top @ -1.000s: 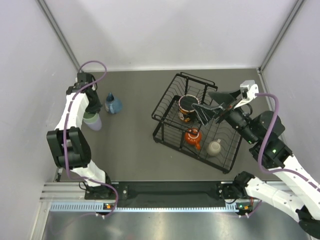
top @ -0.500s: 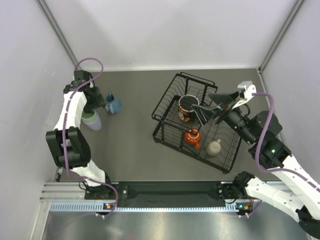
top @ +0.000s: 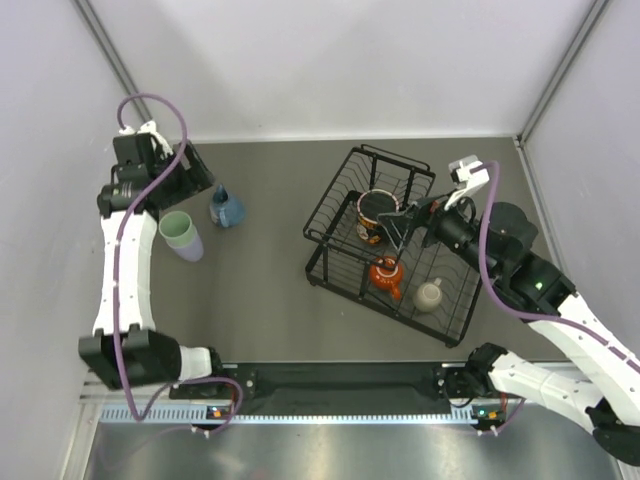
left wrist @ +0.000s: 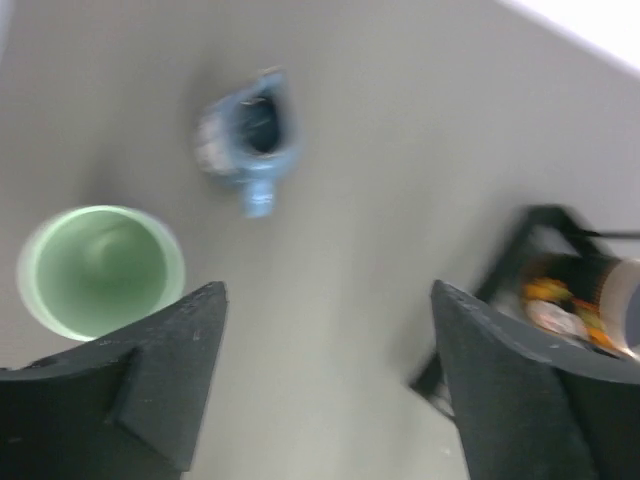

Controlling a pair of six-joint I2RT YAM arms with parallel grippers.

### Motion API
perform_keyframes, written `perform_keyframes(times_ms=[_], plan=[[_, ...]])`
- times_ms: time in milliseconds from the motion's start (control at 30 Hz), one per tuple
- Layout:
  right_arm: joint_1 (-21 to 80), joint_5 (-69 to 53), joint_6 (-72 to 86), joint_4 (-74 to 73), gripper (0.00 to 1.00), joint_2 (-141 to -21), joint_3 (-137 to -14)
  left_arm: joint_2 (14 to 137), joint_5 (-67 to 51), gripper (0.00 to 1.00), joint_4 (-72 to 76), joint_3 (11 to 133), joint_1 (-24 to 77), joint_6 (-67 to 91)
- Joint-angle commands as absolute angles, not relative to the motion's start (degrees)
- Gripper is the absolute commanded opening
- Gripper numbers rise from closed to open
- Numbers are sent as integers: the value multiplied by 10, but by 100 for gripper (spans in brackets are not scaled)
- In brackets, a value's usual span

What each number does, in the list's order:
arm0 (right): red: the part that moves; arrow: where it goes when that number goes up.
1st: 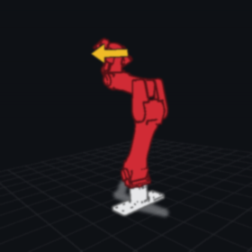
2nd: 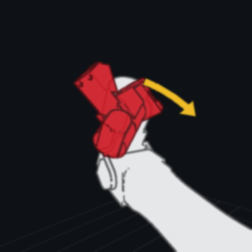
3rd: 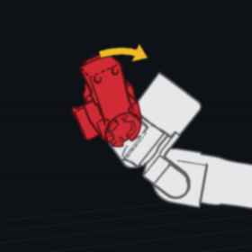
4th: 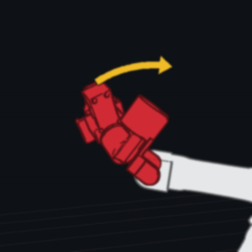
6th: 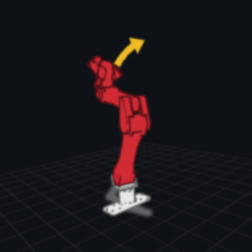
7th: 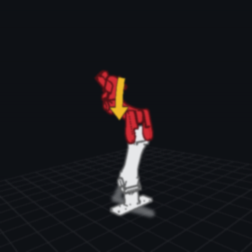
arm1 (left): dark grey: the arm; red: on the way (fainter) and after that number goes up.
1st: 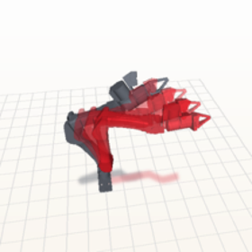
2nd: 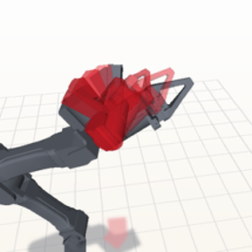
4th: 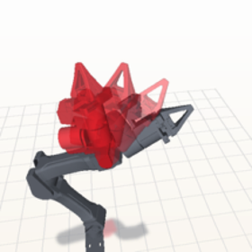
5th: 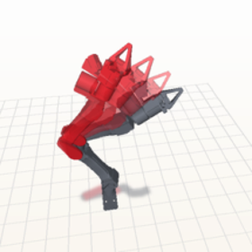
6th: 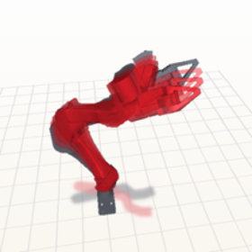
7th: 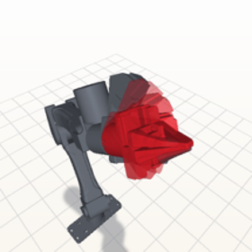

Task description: Unload the cups from the dish rack

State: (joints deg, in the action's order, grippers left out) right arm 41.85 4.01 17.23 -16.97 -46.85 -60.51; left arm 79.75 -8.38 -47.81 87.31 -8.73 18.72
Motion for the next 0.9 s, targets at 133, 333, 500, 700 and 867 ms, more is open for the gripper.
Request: perform_keyframes(times_ms=[133, 333, 500, 700, 867], plan=[[419, 103, 201, -307, 100, -445, -658, 651, -298, 96, -315, 759, -70, 278], [419, 191, 273, -437, 100, -454, -708, 607, -384, 99, -266, 685, -46, 302], [417, 307, 393, -528, 99, -458, -715, 578, -402, 99, -218, 630, -34, 326], [405, 392, 530, -625, 88, -497, -724, 574, -354, 96, -241, 628, -26, 298], [294, 304, 553, -607, 70, -507, -674, 572, -353, 96, -237, 617, -25, 301]])
